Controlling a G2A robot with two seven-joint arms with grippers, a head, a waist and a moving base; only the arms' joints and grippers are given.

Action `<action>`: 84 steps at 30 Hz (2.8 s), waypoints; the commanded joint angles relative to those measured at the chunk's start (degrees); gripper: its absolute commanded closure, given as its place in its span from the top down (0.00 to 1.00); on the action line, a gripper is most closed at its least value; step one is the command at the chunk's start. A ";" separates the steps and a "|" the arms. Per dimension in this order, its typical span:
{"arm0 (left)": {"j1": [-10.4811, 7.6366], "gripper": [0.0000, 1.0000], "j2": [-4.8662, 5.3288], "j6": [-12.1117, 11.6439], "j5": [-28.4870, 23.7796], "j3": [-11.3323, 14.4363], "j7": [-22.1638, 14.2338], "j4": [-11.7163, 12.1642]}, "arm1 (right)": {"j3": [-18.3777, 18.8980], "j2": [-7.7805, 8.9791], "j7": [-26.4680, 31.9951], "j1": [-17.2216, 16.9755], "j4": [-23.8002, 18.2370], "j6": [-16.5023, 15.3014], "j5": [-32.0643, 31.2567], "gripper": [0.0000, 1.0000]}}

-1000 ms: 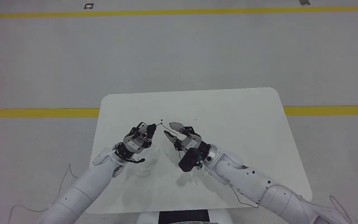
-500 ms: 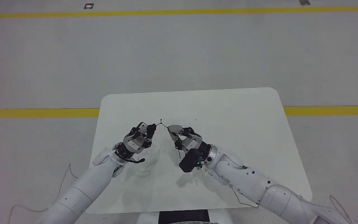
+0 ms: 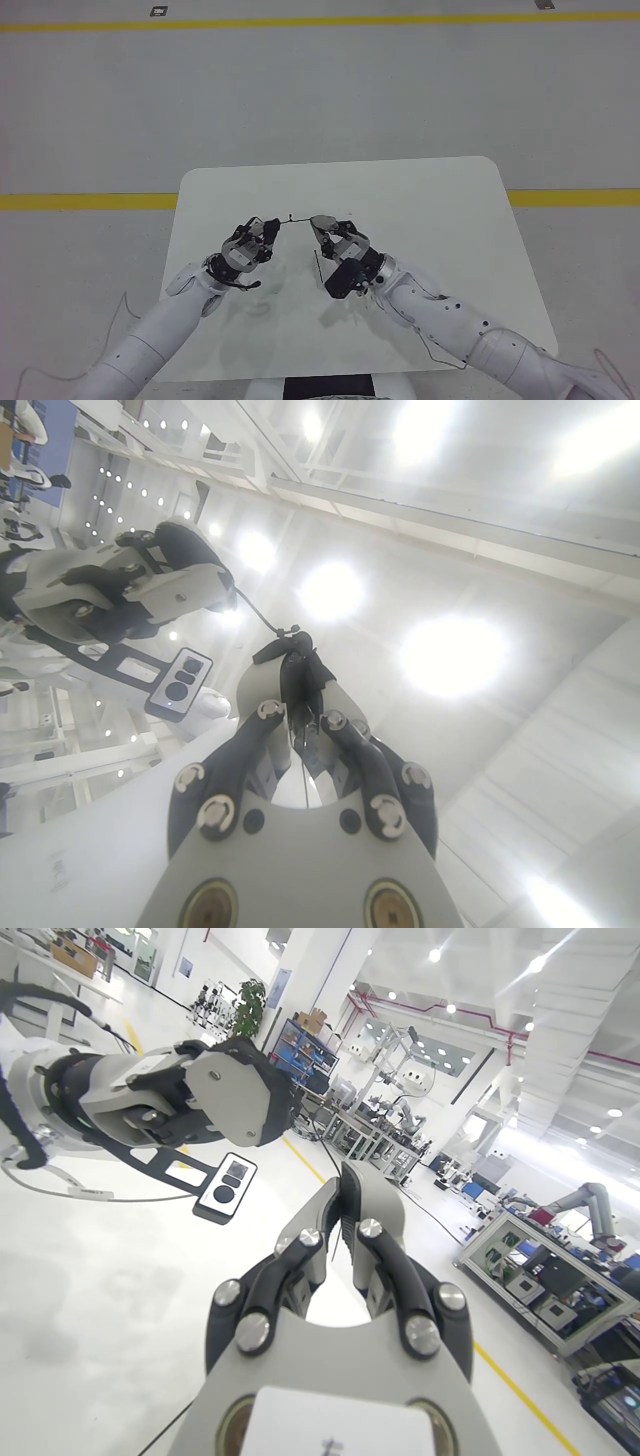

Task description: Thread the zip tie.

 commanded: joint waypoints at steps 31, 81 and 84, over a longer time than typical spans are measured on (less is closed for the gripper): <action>0.87 0.00 -2.12 2.64 2.96 -3.37 0.24 -0.52 | -19.58 3.88 0.62 16.55 2.89 1.69 0.00 0.00; 4.31 0.00 -4.43 3.15 3.39 -9.40 -1.78 -3.01 | -19.58 3.74 3.24 15.82 4.24 1.73 0.00 0.29; 4.49 0.00 -4.47 3.57 3.81 -9.87 -1.90 -2.72 | -19.58 3.89 3.05 15.36 4.22 2.83 0.00 1.00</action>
